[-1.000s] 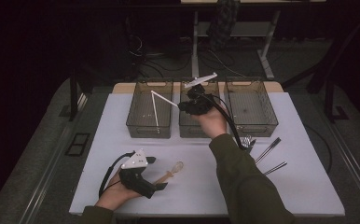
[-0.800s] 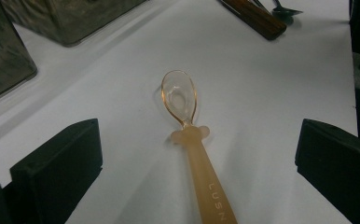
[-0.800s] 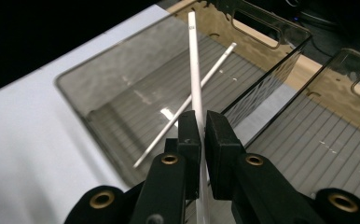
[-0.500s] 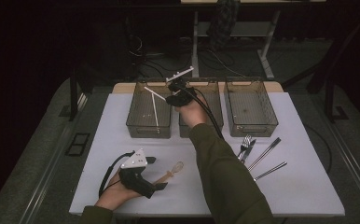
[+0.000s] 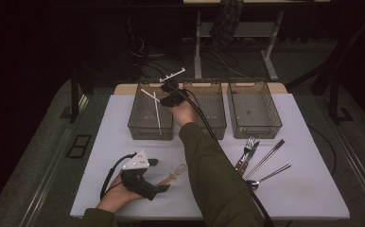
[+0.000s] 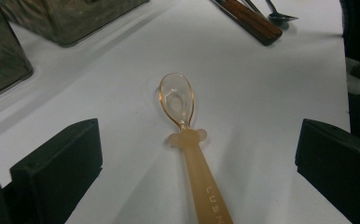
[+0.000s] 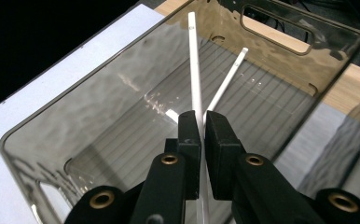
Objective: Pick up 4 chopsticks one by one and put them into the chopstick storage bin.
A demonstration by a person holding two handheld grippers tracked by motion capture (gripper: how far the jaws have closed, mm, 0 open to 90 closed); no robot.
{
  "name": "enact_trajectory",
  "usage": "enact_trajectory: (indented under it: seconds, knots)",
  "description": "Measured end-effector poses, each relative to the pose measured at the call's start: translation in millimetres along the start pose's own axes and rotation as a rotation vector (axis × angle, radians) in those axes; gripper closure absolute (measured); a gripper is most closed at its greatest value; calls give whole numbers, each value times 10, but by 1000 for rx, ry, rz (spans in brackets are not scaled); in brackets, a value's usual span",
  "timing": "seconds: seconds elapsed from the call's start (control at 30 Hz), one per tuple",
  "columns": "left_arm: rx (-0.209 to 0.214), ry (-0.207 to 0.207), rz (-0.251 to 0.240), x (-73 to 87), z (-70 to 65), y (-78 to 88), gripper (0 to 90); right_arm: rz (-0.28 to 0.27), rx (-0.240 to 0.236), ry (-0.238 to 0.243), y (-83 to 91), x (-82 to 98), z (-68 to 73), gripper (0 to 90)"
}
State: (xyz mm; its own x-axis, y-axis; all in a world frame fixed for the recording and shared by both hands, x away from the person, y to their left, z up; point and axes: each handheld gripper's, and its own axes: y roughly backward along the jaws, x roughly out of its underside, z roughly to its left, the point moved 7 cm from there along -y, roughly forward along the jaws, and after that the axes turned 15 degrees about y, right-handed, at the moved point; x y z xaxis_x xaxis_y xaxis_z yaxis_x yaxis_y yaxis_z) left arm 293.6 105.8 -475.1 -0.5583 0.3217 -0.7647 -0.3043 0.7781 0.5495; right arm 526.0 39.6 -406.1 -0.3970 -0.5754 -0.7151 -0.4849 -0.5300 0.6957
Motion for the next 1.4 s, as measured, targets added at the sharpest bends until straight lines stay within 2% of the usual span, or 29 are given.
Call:
enact_trajectory:
  seconds: [0.23,0.33,0.4,0.53,0.6,0.7,0.8,0.9,1.0,1.07,1.27,1.33,1.4]
  knots:
    - [4,2,-3,-5,9,13,0,18,12,-18,-160,-59,44,847]
    - [6,2,-2,-5,13,14,0,-1,28,-12,-192,-88,64,832]
    - [6,2,-4,-6,15,16,0,-23,16,-9,-189,-108,82,715]
    - [6,3,-6,-8,17,17,0,-36,15,3,-110,-116,79,657]
    - [5,2,-4,-7,16,17,0,-44,6,11,-52,-112,66,614]
    - [10,-4,2,2,10,16,0,-52,-35,-3,46,-81,50,566]
    - [8,-4,3,3,15,16,0,-95,-53,-6,187,-36,26,537]
    - [8,0,-4,-1,15,24,0,-103,-66,3,311,44,-11,489]
    - [6,-5,3,5,18,21,0,-108,-73,-1,441,147,-40,470]
    - [6,-2,3,3,20,18,0,-116,-91,7,546,221,-41,460]
    - [6,2,0,1,20,22,0,-134,-99,43,899,471,-106,408]
    - [2,3,2,3,22,20,0,-127,-91,39,1007,576,-139,403]
    - [-2,1,3,4,22,17,0,-143,-101,34,1120,661,-159,403]
